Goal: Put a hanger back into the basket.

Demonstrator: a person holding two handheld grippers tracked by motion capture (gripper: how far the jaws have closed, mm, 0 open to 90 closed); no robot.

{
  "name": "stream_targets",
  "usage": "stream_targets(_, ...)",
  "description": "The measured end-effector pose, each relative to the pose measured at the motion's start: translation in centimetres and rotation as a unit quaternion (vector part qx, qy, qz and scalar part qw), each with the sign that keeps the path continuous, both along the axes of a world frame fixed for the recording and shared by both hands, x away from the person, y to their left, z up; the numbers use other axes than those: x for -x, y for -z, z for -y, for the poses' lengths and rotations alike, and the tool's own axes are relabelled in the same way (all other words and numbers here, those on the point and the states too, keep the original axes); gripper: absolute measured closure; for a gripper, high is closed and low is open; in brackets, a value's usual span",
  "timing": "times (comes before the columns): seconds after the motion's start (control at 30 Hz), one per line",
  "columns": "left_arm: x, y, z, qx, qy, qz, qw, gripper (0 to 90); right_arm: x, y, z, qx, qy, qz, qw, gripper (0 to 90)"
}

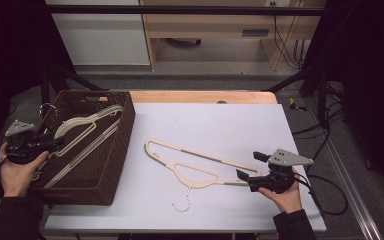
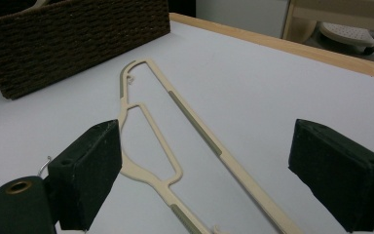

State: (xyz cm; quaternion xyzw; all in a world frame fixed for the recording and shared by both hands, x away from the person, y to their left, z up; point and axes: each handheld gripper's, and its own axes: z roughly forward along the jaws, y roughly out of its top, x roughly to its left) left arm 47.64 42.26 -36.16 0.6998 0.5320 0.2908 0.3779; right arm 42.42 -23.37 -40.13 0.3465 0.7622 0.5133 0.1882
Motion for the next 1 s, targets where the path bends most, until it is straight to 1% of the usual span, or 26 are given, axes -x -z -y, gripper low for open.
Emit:
stream_targets(0.03,0.1,0.0,0.2,0.006,0.005,0.003,1.0000,42.5,0.0,0.0,0.0,0.000,0.000,-0.001,1.0000,12.2)
stream_targets(0.07,0.2,0.0,0.4,0.010,0.014,0.013,0.9998,40.4,0.0,0.0,0.0,0.000,0.000,0.000,1.0000,12.1)
stream_targets(0.13,0.6,-0.1,1.1,0.017,0.040,0.022,0.9988,33.6,0.1,0.0,0.0,-0.001,0.000,0.000,1.0000,12.0)
stream_targets(0.17,0.8,-0.2,1.5,0.022,0.053,0.029,0.9979,31.2,0.1,-0.1,0.0,-0.002,0.000,-0.001,1.0000,11.9)
stream_targets(0.23,1.4,-0.4,2.3,0.032,0.073,0.048,0.9957,25.2,0.1,-0.1,0.1,-0.002,-0.001,0.001,1.0000,11.7)
stream_targets(0.3,1.9,-0.7,3.2,0.043,0.090,0.062,0.9931,22.1,0.1,-0.1,0.1,-0.002,-0.001,0.003,1.0000,11.6)
stream_targets(0.4,2.7,-1.1,4.9,0.058,0.109,0.083,0.9889,15.5,0.2,-0.2,0.0,-0.002,-0.002,0.003,1.0000,11.7)
stream_targets(0.5,3.4,-1.5,6.7,0.061,0.125,0.096,0.9855,10.7,0.2,-0.2,-0.1,-0.002,-0.004,0.003,1.0000,11.8)
stream_targets(0.53,3.6,-1.6,7.3,0.064,0.135,0.100,0.9837,10.3,0.2,-0.2,-0.2,-0.001,-0.007,0.002,1.0000,11.9)
stream_targets(0.6,4.1,-1.8,8.8,0.070,0.151,0.106,0.9803,8.1,0.3,-0.2,-0.5,0.004,-0.013,0.002,0.9999,11.9)
stream_targets(0.63,4.3,-1.8,9.3,0.070,0.160,0.106,0.9789,7.1,0.3,-0.2,-0.6,0.006,-0.017,0.001,0.9998,12.1)
stream_targets(0.7,4.8,-1.8,10.9,0.075,0.181,0.108,0.9746,5.8,0.3,-0.1,-1.0,0.008,-0.024,-0.001,0.9997,12.2)
stream_targets(0.77,5.3,-1.7,12.3,0.081,0.197,0.110,0.9708,5.2,0.3,0.0,-1.4,0.016,-0.033,-0.002,0.9993,12.2)
stream_targets(0.8,5.4,-1.6,12.8,0.088,0.202,0.110,0.9691,5.0,0.3,0.0,-1.6,0.019,-0.036,-0.003,0.9992,12.2)
stream_targets(0.83,5.7,-1.3,13.5,0.090,0.212,0.112,0.9667,5.0,0.3,0.1,-1.8,0.020,-0.039,-0.003,0.9990,12.4)
stream_targets(0.87,5.9,-1.1,14.1,0.087,0.217,0.114,0.9655,5.1,0.2,0.2,-2.0,0.018,-0.043,-0.006,0.9989,12.8)
stream_targets(0.9,6.0,-0.8,14.7,0.081,0.223,0.111,0.9652,5.3,0.2,0.4,-2.2,0.016,-0.047,-0.010,0.9987,13.0)
stream_targets(0.97,6.3,-0.3,15.5,0.085,0.229,0.109,0.9635,5.2,0.1,0.7,-2.6,0.021,-0.051,-0.015,0.9984,14.1)
stream_targets(1.0,6.3,0.1,16.1,0.087,0.236,0.104,0.9622,5.3,0.0,0.8,-2.7,0.023,-0.052,-0.017,0.9982,14.4)
